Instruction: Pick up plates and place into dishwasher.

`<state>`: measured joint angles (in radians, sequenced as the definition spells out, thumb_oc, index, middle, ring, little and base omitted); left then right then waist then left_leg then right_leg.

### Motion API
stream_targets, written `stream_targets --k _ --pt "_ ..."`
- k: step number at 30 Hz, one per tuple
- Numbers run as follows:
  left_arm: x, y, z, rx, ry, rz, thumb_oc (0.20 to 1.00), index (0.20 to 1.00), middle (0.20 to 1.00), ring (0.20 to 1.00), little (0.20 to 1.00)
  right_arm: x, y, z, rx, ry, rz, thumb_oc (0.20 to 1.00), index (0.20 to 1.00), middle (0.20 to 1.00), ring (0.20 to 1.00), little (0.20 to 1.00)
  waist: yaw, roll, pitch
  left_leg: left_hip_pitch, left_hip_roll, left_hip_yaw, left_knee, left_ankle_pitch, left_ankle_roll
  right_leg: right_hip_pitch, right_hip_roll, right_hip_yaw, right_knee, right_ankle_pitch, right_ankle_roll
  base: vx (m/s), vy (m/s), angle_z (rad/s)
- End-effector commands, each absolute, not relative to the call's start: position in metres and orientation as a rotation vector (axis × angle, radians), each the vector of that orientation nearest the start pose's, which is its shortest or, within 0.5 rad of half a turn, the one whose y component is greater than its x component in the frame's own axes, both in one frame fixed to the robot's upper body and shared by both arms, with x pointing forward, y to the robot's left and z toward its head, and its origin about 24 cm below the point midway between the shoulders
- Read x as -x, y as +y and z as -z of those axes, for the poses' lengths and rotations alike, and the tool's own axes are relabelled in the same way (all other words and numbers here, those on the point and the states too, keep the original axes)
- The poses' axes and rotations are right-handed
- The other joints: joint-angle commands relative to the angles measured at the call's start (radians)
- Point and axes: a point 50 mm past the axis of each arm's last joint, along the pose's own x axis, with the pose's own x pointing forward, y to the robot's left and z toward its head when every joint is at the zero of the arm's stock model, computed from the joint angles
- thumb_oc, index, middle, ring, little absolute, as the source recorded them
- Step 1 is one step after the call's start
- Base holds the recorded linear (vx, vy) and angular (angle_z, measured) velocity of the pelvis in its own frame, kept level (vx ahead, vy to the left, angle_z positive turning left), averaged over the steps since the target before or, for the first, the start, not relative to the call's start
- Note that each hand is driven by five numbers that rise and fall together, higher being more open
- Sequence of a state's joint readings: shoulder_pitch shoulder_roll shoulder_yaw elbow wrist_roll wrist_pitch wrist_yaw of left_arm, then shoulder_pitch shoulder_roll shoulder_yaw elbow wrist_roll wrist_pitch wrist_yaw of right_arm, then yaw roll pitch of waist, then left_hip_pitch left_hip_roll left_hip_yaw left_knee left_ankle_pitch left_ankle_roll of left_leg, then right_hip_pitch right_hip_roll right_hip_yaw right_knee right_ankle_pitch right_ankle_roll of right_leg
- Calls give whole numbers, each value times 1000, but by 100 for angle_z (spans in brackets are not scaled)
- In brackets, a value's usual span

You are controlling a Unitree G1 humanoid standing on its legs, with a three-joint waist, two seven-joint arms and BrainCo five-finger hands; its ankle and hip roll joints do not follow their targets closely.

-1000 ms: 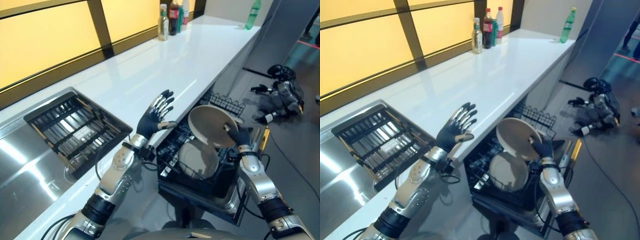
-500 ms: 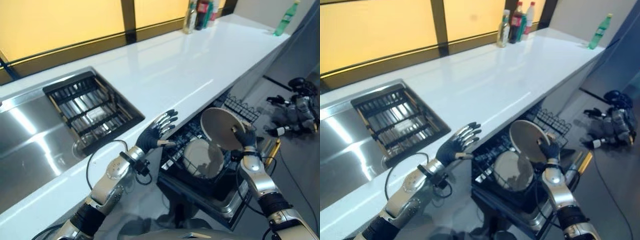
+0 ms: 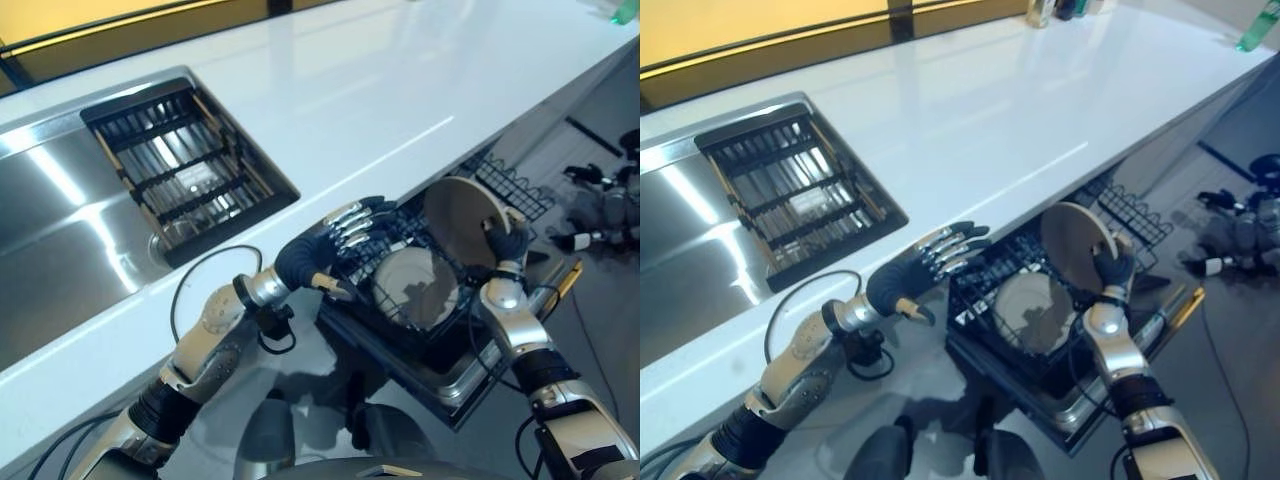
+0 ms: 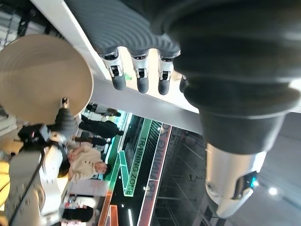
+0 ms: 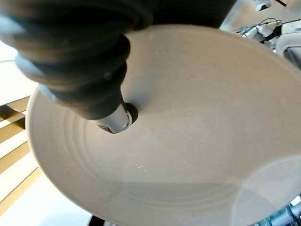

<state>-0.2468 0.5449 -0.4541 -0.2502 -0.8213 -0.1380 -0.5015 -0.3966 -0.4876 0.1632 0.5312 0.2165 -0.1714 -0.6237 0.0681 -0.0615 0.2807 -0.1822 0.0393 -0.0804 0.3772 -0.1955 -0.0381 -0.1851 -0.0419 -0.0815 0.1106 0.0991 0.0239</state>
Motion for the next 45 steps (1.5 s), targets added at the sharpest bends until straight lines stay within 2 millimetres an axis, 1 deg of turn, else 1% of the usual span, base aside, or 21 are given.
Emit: stream_targets --k 1,4,5,7,10,11,14,15,17,20,22,24,26,27,29,31,34,36,38,41,45 --pt "-227 96 -92 400 -109 1077 1000 1000 1000 1000 1000 -335 -260 -143 323 -383 639 200 200 200 200 200 3 -2 13 -31 -6 15 -138 116 44 66 -86 30 42 -73 121 -17 3 -14" --pt "-226 99 -80 306 -80 1046 1000 1000 1000 1000 1000 -335 -267 -152 346 -413 688 200 200 200 200 200 3 5 17 -41 -8 16 -135 117 43 65 -89 30 38 -71 120 -13 12 -15" --pt "-225 103 -74 290 -57 1029 1000 1000 1000 1000 1000 -335 -273 -158 363 -426 714 200 200 200 200 200 4 9 18 -44 -9 15 -134 117 42 63 -90 29 38 -72 119 -3 27 -13" --pt "-225 108 -69 284 -36 1020 1000 1000 1000 1000 1000 -334 -281 -163 387 -432 744 200 200 200 200 200 8 13 20 -51 -13 14 -131 116 43 61 -93 26 39 -74 118 -10 19 -8" --pt "-224 112 -63 236 -26 997 1000 1000 1000 1000 1000 -336 -291 -164 438 -408 781 200 200 200 200 200 15 16 26 -69 -18 11 -119 116 40 56 -97 20 36 -71 116 -21 0 2" --pt "-224 114 -60 206 -23 982 1000 1000 1000 1000 1000 -336 -295 -162 459 -389 794 200 200 200 200 200 21 18 29 -73 -17 9 -115 115 37 58 -98 16 35 -72 116 2 -13 5" --pt "-225 121 -56 191 -6 938 1000 1000 1000 1000 1000 -339 -302 -157 505 -332 801 200 200 200 200 200 32 18 34 -90 -22 4 -103 113 36 59 -100 11 31 -73 116 -14 -30 -3" --pt "-228 125 -56 176 -8 910 1000 1000 1000 1000 1000 -340 -305 -156 528 -309 809 200 200 200 200 200 41 18 43 -109 -27 1 -96 116 34 56 -102 8 24 -70 114 -98 -50 -5" --pt "-232 130 -57 84 -11 869 1000 1000 1000 1000 1000 -343 -311 -154 530 -270 817 200 200 200 200 200 55 22 57 -135 -30 -6 -87 119 31 50 -104 -1 19 -66 112 -117 -57 -5" --pt "-239 136 -53 -117 -21 808 1000 1000 1000 1000 1000 -349 -319 -163 495 -247 832 200 200 200 200 200 73 27 74 -165 -28 -15 -77 125 25 46 -103 -19 10 -64 111 -94 -48 -2" --pt "-241 140 -48 -122 14 793 1000 1000 1000 1000 1000 -351 -323 -167 468 -244 840 200 200 200 200 200 81 32 79 -173 -29 -19 -77 129 23 47 -103 -28 5 -63 109 -58 -12 0" --pt "-239 141 -38 -146 59 790 1000 1000 1000 1000 1000 -350 -325 -167 452 -244 841 200 200 200 200 200 86 36 80 -175 -33 -26 -77 128 22 50 -106 -36 4 -66 108 -18 13 6" --pt "-236 141 -24 -159 113 789 1000 1000 1000 1000 1000 -352 -322 -165 449 -243 832 200 200 200 200 200 83 35 78 -173 -33 -28 -78 127 21 50 -107 -37 6 -69 109 -2 16 6" --pt "-234 142 -12 -189 153 786 1000 1000 1000 1000 1000 -354 -319 -165 442 -238 823 200 200 200 200 200 80 31 76 -171 -32 -27 -80 127 21 51 -107 -36 6 -70 110 3 13 5" --pt "-230 141 3 -187 212 803 1000 1000 1000 1000 1000 -356 -314 -162 438 -228 806 200 200 200 200 200 74 25 69 -164 -29 -22 -84 127 20 55 -106 -32 4 -73 111 0 0 0" --pt "-226 136 9 -167 227 849 1000 1000 1000 1000 1000 -356 -310 -158 436 -217 790 200 200 200 200 200 67 21 61 -156 -27 -19 -87 124 21 59 -106 -27 3 -75 112 0 0 0" --pt "-219 115 5 -26 223 1021 1000 1000 1000 1000 1000 -356 -304 -149 436 -202 768 200 200 200 200 200 55 14 45 -141 -23 -14 -92 119 22 68 -104 -18 -3 -76 115 46 6 -2" --pt "-210 96 2 49 222 1127 1000 1000 1000 1000 1000 -356 -301 -143 439 -190 755 200 200 200 200 200 48 12 33 -124 -21 -15 -101 114 24 77 -102 -10 -6 -76 118 67 -2 -8" --pt "-203 85 0 110 225 1196 1000 1000 1000 1000 1000 -358 -300 -142 443 -188 743 200 200 200 200 200 41 13 26 -108 -17 -10 -110 111 24 82 -101 -2 -9 -76 122 45 10 -5" --pt "-196 76 -2 200 234 1272 1000 1000 1000 1000 1000 -362 -297 -146 449 -189 734 200 200 200 200 200 33 16 19 -93 -15 -1 -121 109 26 88 -100 7 -13 -76 124 8 1 -5" --pt "-186 67 -10 317 223 1359 1000 1000 1000 1000 1000 -363 -298 -145 466 -182 727 200 200 200 200 200 31 21 6 -75 -13 1 -138 110 26 102 -98 12 -21 -79 126 21 -8 -7"
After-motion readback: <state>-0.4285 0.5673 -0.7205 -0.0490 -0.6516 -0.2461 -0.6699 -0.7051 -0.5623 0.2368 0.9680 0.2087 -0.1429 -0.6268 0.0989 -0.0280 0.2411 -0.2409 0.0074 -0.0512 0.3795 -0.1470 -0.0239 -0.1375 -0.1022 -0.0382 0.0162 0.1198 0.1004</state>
